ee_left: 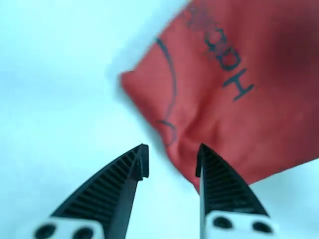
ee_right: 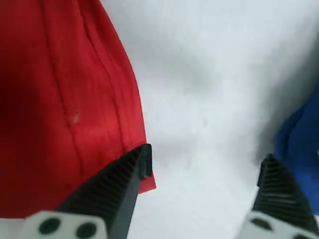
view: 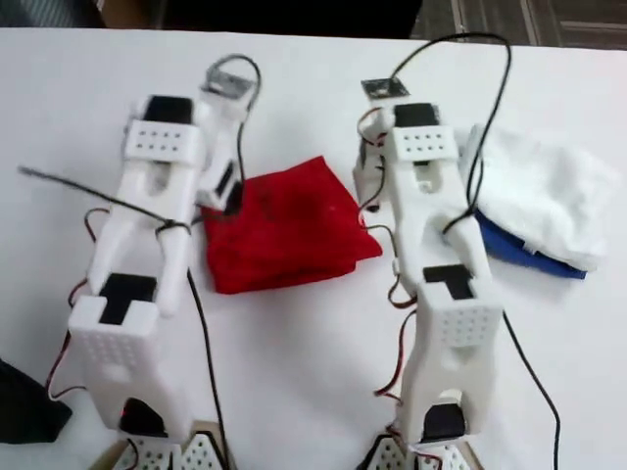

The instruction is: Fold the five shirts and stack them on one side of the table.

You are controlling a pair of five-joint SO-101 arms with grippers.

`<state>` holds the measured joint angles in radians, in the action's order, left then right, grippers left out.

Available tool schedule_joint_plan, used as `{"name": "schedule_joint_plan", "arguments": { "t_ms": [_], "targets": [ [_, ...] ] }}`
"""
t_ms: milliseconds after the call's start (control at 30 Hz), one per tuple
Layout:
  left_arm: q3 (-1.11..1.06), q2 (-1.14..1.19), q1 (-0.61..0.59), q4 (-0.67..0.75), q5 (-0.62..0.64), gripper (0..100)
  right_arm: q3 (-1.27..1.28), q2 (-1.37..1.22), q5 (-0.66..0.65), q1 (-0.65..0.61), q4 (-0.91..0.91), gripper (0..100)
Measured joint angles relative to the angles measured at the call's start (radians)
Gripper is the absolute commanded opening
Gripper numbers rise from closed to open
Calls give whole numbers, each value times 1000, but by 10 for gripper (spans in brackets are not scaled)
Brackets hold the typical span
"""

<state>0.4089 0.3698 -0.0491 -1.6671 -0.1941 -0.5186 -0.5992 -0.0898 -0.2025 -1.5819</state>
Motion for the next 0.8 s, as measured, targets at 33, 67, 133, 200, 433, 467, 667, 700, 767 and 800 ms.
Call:
{"name": "schedule_joint_plan", "arguments": {
  "t_ms": [33, 67, 133, 200, 433, 467, 667, 700, 767, 800],
  "targets": [
    [23, 0, -14, -12, 0, 181, -25, -11, 5, -11, -8, 410],
    [43, 0, -31, -21, 0, 181, -51, -18, 9, -21, -15, 410],
    [68, 0, -64, -34, 0, 181, -91, -29, 14, -44, -20, 410],
    [74, 0, -101, -40, 0, 181, -114, -40, 37, -68, -23, 410],
    [77, 0, -213, -52, 0, 181, -121, -110, 101, -140, -5, 408],
    [77, 0, -221, -55, 0, 181, -121, -124, 110, -152, 5, 408],
    [77, 0, -230, -54, 0, 181, -123, -221, 169, -193, 63, 408],
    [77, 0, -230, -52, 0, 181, -126, -239, 170, -198, 68, 408],
    [77, 0, -229, -41, 0, 181, -141, -267, 178, -203, 66, 408],
    [77, 0, -229, -34, 0, 181, -155, -285, 187, -203, 64, 408]
  ]
}}
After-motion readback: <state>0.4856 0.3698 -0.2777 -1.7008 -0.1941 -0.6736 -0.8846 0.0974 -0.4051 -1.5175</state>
